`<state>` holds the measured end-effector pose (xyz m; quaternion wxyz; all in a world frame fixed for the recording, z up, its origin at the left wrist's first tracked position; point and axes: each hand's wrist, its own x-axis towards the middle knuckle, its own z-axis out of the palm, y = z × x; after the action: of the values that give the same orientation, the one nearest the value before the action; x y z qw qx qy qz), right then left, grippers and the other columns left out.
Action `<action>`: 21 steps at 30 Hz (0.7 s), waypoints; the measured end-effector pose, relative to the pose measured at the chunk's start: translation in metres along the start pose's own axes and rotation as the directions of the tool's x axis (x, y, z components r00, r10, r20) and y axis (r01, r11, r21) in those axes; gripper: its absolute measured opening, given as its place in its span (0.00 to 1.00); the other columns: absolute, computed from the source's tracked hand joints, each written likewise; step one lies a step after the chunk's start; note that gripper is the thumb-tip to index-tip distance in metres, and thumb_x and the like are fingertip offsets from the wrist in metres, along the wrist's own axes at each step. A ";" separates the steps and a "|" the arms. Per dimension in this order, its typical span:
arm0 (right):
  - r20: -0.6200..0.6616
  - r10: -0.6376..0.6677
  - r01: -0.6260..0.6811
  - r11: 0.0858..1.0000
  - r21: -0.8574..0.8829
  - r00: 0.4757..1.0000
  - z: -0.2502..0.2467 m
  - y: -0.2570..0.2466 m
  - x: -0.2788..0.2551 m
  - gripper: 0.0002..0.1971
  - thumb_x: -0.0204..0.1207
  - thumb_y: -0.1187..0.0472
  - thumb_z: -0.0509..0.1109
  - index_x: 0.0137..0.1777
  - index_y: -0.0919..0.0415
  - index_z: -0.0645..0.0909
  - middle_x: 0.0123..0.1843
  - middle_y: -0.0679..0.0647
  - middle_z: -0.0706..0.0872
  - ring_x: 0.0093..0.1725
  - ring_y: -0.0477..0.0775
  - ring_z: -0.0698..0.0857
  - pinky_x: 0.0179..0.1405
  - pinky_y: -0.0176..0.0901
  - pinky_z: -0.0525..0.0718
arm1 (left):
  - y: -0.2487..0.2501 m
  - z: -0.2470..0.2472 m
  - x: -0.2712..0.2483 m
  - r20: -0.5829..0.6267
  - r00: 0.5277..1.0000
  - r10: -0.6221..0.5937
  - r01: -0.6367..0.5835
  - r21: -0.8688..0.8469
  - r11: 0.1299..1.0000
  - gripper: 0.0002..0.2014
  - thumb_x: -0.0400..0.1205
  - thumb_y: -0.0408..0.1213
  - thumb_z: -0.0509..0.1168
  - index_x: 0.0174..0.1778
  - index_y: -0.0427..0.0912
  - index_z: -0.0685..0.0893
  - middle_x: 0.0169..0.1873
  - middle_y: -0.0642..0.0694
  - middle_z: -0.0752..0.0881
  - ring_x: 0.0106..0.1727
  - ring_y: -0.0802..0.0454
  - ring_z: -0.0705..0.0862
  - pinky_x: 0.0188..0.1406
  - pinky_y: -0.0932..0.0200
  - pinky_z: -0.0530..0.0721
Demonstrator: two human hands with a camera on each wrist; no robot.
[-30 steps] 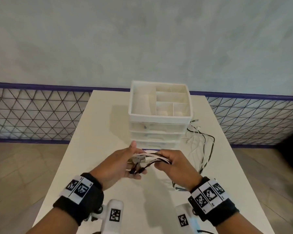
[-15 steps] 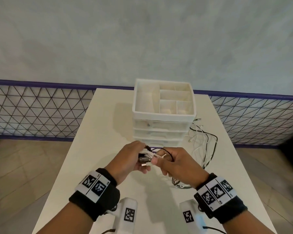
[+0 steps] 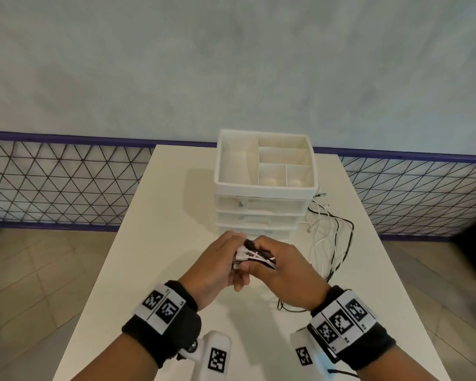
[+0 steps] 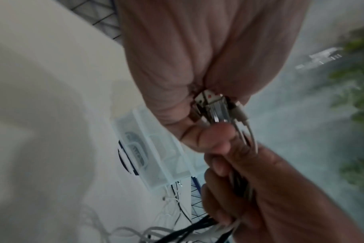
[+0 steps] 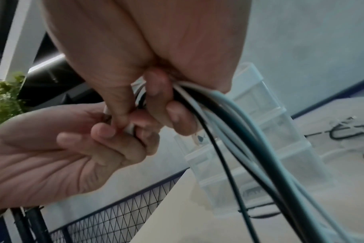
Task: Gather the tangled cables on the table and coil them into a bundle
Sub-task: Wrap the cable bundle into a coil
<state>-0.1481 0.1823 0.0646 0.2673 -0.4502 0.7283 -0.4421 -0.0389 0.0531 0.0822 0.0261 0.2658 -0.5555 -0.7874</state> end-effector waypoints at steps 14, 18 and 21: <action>-0.190 0.013 0.025 0.980 0.198 0.982 0.011 0.000 -0.007 0.03 0.82 0.63 0.71 0.47 0.58 0.83 0.38 0.58 0.91 0.29 0.49 0.83 0.32 0.45 0.81 | -0.002 0.006 0.002 -0.256 0.959 0.124 -0.086 0.154 0.984 0.09 0.85 0.42 0.62 0.45 0.43 0.84 0.27 0.46 0.80 0.24 0.51 0.74 0.23 0.62 0.71; -0.186 -0.032 0.057 0.990 0.131 0.982 0.014 -0.004 -0.008 0.07 0.84 0.57 0.69 0.58 0.50 0.86 0.43 0.50 0.91 0.41 0.56 0.88 0.45 0.55 0.88 | -0.001 0.007 0.004 -0.310 0.936 0.167 -0.116 0.178 0.977 0.09 0.85 0.37 0.58 0.40 0.40 0.78 0.26 0.45 0.78 0.26 0.49 0.72 0.23 0.59 0.70; -0.161 -0.109 0.114 0.993 0.022 0.981 0.016 -0.011 -0.008 0.15 0.87 0.59 0.65 0.69 0.45 0.84 0.41 0.47 0.90 0.39 0.49 0.85 0.43 0.43 0.85 | -0.002 0.011 0.003 -0.298 0.937 0.182 -0.109 0.246 0.963 0.11 0.86 0.45 0.56 0.44 0.42 0.73 0.24 0.47 0.79 0.27 0.49 0.74 0.23 0.58 0.72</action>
<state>-0.1271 0.1811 0.0666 0.1900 -0.4494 0.7139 -0.5023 -0.0463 0.0619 0.0821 0.1435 0.3481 -0.6481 -0.6619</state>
